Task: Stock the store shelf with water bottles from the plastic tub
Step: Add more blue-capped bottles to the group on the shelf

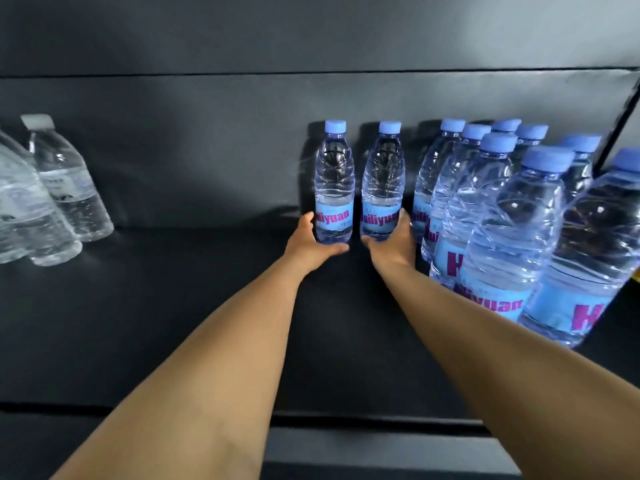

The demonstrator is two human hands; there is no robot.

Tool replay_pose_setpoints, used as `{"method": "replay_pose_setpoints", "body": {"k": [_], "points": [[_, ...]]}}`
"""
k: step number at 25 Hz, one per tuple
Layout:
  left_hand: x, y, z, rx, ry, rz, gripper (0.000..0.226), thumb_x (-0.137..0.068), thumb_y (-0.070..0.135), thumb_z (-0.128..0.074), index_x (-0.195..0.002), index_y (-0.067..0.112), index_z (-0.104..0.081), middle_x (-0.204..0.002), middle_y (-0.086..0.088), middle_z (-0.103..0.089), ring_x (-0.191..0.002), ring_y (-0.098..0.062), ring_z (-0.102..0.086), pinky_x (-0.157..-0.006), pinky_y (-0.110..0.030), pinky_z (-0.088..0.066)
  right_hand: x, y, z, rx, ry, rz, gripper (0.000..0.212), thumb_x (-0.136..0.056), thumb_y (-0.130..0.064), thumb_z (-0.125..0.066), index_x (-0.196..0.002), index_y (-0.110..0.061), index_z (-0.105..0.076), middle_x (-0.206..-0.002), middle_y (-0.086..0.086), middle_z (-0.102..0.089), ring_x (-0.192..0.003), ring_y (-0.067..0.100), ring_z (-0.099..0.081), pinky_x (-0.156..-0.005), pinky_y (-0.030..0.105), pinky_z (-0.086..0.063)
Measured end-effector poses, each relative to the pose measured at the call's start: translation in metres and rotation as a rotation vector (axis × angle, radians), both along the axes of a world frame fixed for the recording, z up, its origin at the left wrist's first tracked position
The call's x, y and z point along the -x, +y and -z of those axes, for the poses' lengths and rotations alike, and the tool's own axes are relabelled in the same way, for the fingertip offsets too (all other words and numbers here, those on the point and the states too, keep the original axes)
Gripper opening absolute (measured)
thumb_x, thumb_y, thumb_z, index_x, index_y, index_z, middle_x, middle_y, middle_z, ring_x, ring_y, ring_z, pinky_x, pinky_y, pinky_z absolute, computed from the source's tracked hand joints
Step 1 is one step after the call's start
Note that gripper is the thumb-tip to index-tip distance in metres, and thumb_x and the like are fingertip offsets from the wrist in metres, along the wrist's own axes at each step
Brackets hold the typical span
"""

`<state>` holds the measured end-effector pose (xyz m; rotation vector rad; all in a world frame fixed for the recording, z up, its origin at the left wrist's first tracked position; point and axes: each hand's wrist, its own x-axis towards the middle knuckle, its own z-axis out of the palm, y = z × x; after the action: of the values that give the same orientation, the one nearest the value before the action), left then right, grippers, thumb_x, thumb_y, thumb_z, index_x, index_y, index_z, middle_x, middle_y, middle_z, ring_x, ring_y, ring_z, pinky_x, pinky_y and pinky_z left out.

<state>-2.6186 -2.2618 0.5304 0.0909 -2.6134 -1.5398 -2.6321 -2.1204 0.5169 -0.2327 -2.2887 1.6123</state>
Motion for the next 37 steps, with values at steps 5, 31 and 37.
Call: {"method": "replay_pose_setpoints", "body": {"k": [5,31,37], "points": [[-0.06,-0.017,-0.039,0.754,0.033,0.148,0.087,-0.078,0.039,-0.073,-0.148,0.023,-0.023,-0.152,-0.005,-0.029,-0.143,-0.023,-0.022,-0.114,-0.037,-0.026,-0.063,0.003,-0.034,-0.515,-0.108,-0.202,0.072,-0.086,-0.021,-0.066,-0.144,-0.011,-0.025,-0.149,0.012,-0.025,-0.139,0.03,-0.023,-0.113,0.038,-0.027],[-0.544,0.089,0.051,1.213,0.126,0.353,0.084,-0.082,0.042,-0.067,-0.148,0.022,-0.019,-0.157,-0.013,-0.009,-0.147,-0.029,-0.001,-0.117,-0.044,-0.016,-0.614,0.178,0.037,-1.287,-0.204,-0.163,0.088,-0.082,-0.047,-0.065,-0.149,-0.023,-0.013,-0.159,0.009,-0.005,-0.148,0.028,0.002,-0.118,0.044,-0.012],[-0.561,0.181,0.213,1.075,-0.045,0.516,0.084,-0.081,0.038,-0.069,-0.148,0.019,-0.021,-0.155,-0.015,-0.013,-0.146,-0.031,-0.007,-0.116,-0.04,-0.018,-0.641,0.275,0.191,-1.154,-0.436,-0.232,0.092,-0.079,-0.047,-0.067,-0.15,-0.026,-0.012,-0.159,0.007,-0.008,-0.147,0.027,-0.001,-0.117,0.043,-0.013]]}}
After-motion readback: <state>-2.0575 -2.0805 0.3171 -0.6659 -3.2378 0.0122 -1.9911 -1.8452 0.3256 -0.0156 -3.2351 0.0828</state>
